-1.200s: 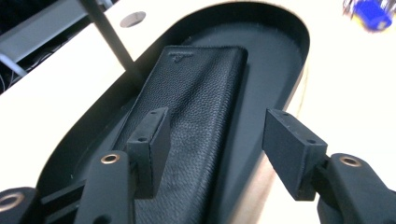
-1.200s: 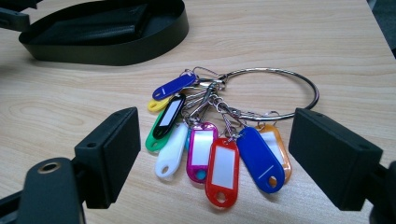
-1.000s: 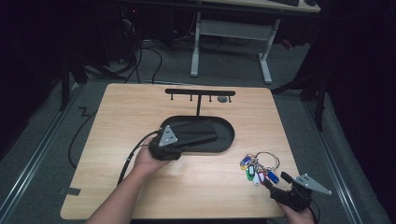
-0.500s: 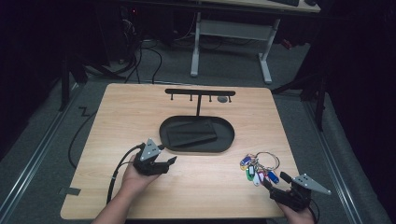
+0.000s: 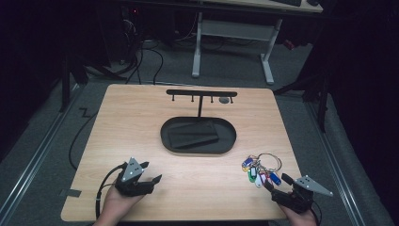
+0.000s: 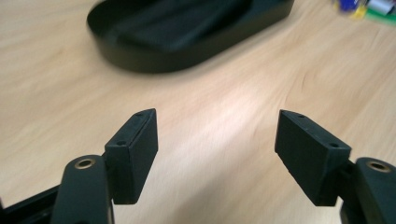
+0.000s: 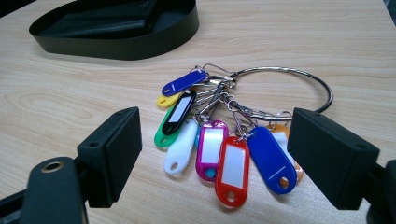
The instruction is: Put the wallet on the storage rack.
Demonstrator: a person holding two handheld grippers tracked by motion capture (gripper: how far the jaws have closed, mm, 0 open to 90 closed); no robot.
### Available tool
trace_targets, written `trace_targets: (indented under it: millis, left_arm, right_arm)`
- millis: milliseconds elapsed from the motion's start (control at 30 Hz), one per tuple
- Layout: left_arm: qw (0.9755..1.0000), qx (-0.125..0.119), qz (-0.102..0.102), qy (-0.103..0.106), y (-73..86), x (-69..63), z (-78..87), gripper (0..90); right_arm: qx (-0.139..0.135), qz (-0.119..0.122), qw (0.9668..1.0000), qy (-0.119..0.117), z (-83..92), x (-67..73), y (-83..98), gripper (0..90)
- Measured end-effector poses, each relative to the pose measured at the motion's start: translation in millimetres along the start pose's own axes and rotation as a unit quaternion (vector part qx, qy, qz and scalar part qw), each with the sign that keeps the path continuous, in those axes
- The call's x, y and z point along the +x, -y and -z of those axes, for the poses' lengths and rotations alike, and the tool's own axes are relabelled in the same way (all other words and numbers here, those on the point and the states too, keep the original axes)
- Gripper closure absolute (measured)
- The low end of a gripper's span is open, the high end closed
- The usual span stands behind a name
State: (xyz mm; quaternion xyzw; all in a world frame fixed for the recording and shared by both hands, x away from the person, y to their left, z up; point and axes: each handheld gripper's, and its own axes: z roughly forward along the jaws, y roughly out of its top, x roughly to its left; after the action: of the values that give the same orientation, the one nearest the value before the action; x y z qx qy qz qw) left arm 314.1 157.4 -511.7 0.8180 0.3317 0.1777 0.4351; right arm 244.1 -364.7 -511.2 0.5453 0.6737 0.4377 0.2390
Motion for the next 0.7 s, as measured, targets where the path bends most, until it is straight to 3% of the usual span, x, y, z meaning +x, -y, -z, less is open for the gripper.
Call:
trace_targets:
  millis: [133, 267, 433, 533, 567, 700]
  left_arm:
    - [0.9997, -0.006, 0.024, -0.007, 17.0, 2.2, 13.3, 27.7]
    - [0.9994, -0.009, 0.033, -0.002, 23.4, 5.2, 17.3, 25.6]
    - [0.9993, -0.012, 0.034, 0.003, 22.5, 8.0, 18.5, 24.7]
    - [0.9995, -0.014, 0.027, 0.008, 22.0, 7.2, 19.0, 24.6]
    - [0.9991, -0.023, 0.027, 0.021, 21.6, 6.7, 19.8, 24.7]
    - [0.9985, -0.035, 0.024, 0.034, 20.6, 6.5, 20.2, 24.6]
  right_arm:
    - [0.004, 0.001, 1.0, -0.003, -0.9, 2.0, -0.7, 18.5]
    - [0.012, 0.013, 0.9998, -0.011, -2.3, 6.1, -2.8, 16.6]
    - [0.023, 0.032, 0.9991, -0.016, -3.3, 14.3, -7.4, 17.4]
    - [0.034, 0.031, 0.9988, -0.016, -4.7, 16.4, -8.6, 20.0]
    - [0.052, 0.034, 0.9979, -0.017, -7.1, 17.5, -10.6, 22.8]
    - [0.078, 0.044, 0.996, -0.01, -9.7, 18.2, -15.3, 28.4]
